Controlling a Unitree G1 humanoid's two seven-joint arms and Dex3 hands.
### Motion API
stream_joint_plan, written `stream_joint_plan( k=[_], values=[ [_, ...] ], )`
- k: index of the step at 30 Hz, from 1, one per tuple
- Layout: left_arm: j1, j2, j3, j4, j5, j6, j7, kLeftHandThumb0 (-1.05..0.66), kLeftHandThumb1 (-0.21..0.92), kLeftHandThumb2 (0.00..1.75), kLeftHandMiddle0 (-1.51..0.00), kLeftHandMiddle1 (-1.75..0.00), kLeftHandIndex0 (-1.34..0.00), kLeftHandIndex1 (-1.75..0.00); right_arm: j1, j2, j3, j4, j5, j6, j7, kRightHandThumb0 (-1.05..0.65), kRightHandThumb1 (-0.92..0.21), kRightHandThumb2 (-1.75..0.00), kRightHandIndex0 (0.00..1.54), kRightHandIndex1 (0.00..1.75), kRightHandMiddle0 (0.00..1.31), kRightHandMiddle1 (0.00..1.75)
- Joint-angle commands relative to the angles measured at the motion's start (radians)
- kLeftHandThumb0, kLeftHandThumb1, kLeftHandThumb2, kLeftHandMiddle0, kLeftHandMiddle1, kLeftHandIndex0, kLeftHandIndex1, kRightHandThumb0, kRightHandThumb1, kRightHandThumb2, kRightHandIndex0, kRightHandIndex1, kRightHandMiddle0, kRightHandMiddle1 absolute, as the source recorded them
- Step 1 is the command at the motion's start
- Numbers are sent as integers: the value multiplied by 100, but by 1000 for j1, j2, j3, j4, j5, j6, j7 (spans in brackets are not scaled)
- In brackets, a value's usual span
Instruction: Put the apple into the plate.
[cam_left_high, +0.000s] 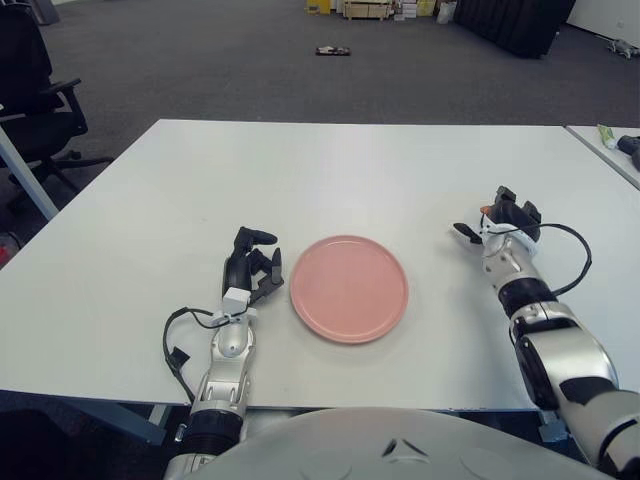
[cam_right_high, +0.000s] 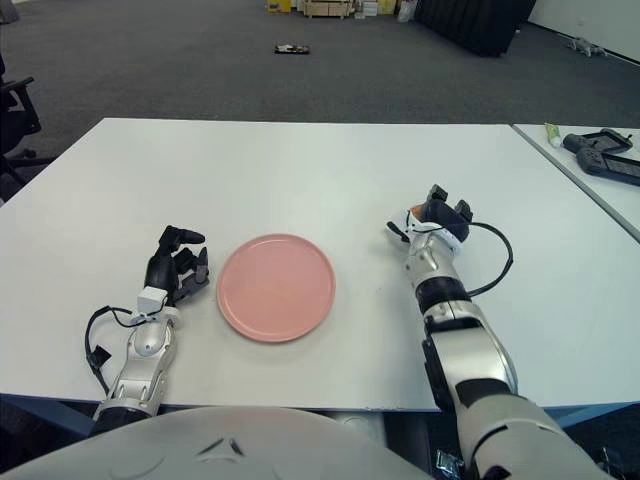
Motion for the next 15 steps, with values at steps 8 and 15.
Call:
stream_joint_plan(
  k=[8,15],
  values=[
    [9,4,3,7,-5,14,-4,-40,61,95,-80,-175,-39,-175,-23,32,56,145,43,67,99,-69,-63,-64,0,0,0,42],
    [10,5,2,6,0,14,0,-40,61,95,-81,-175,-39,-175,-29,33,88,176,47,71,133,-70,-67,-67,0,0,0,44]
  ],
)
